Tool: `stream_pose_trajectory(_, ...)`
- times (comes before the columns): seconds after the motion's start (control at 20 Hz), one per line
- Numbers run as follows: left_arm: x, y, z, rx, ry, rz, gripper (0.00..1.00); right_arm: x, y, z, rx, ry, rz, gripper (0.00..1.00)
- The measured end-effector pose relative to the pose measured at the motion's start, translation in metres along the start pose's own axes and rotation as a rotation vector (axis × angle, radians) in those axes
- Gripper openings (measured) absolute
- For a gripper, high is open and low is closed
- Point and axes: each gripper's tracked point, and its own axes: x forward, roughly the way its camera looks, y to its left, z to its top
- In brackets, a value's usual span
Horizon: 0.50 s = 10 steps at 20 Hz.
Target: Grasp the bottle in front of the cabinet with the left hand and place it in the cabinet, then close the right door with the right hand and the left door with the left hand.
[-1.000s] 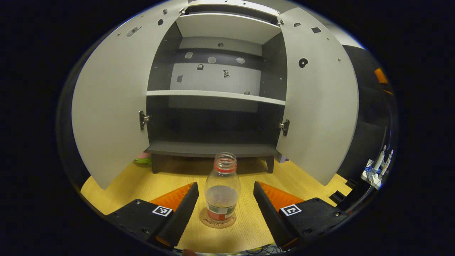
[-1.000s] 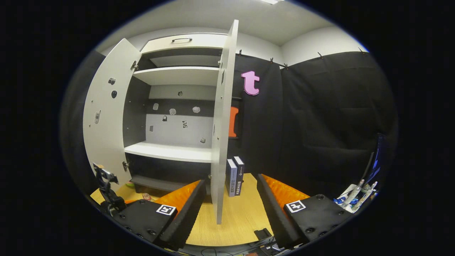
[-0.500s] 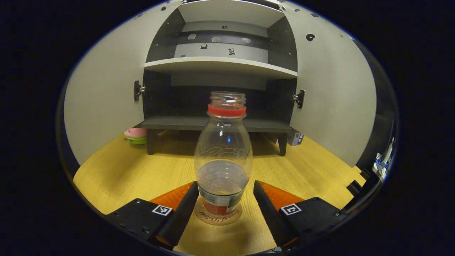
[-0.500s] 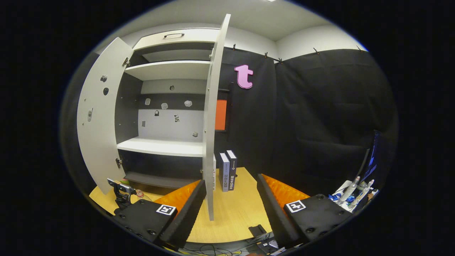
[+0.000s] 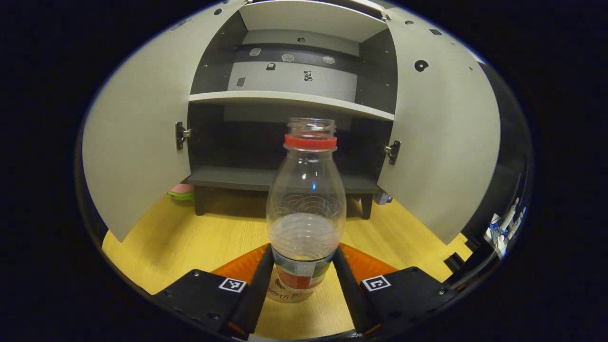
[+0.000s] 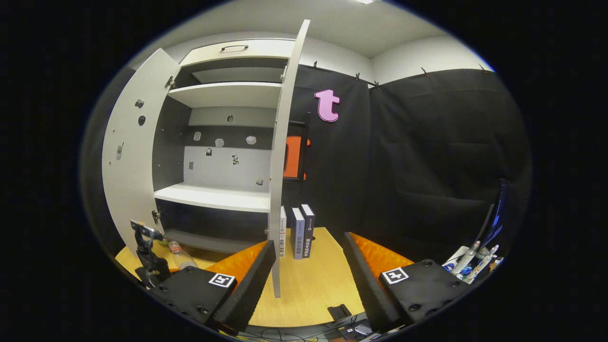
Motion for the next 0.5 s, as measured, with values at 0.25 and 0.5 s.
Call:
stream_pose_trajectory(0.25, -0.024, 0.0, 0.068, -0.01, 0.004, -0.043, 0.74, 0.001, 0.004, -0.005, 0.028, 0.002, 0.009, 0.96)
stream_pose_trajectory(0.5, -0.039, -0.009, 0.151, 0.013, -0.022, -0.116, 0.74, 0.0, 0.002, -0.011, 0.056, 0.009, 0.01, 0.96)
